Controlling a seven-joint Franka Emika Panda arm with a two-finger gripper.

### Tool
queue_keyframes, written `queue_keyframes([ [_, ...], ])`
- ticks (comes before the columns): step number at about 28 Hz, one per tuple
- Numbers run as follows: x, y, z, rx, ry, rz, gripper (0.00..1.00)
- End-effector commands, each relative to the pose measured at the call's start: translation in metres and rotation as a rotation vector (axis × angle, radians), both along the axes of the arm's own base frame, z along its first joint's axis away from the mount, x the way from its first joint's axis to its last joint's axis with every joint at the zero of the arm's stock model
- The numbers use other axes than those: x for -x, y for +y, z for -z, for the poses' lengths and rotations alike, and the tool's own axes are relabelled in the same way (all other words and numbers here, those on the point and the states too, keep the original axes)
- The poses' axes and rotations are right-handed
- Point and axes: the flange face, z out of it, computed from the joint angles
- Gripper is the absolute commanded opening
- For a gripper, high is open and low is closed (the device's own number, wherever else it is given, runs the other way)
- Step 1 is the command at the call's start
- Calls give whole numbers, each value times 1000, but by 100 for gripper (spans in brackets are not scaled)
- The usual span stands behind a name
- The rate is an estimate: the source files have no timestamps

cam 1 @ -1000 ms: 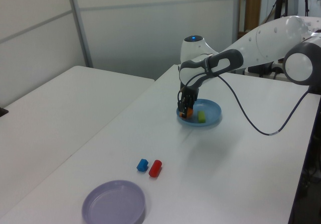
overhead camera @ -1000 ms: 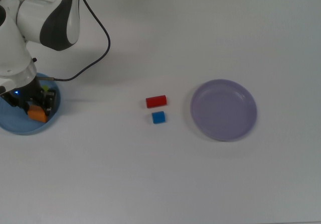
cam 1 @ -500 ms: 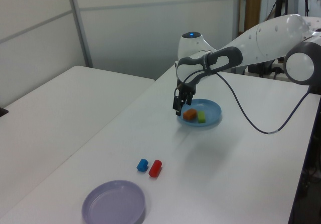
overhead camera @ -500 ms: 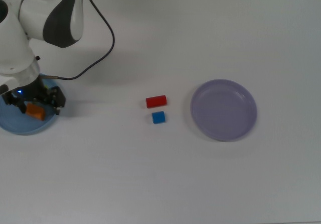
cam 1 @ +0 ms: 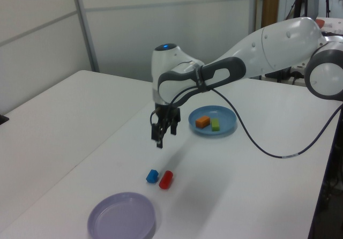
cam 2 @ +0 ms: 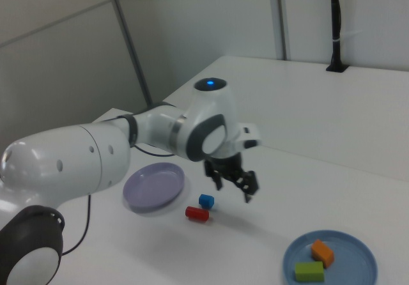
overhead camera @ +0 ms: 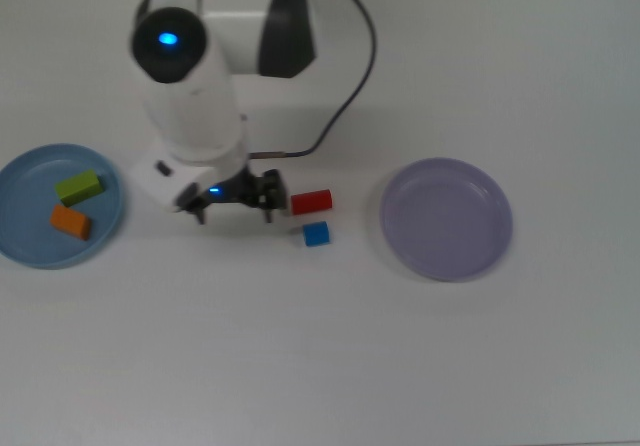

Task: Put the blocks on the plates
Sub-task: 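Move the gripper to the blue block and grasp it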

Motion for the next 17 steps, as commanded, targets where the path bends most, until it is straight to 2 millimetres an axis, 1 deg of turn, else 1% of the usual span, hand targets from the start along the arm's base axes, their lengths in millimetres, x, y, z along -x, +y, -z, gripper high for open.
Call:
queue_keyframes([
  [1,9,34,-2,-3,35,-21,100],
  [3,9,45,0,0,38,-36,100],
  [5,9,49,3,2,41,-43,100],
  [8,11,66,15,9,54,-72,100],
  [12,11,83,32,46,67,-101,100],
  [17,8,95,41,48,47,-81,100],
])
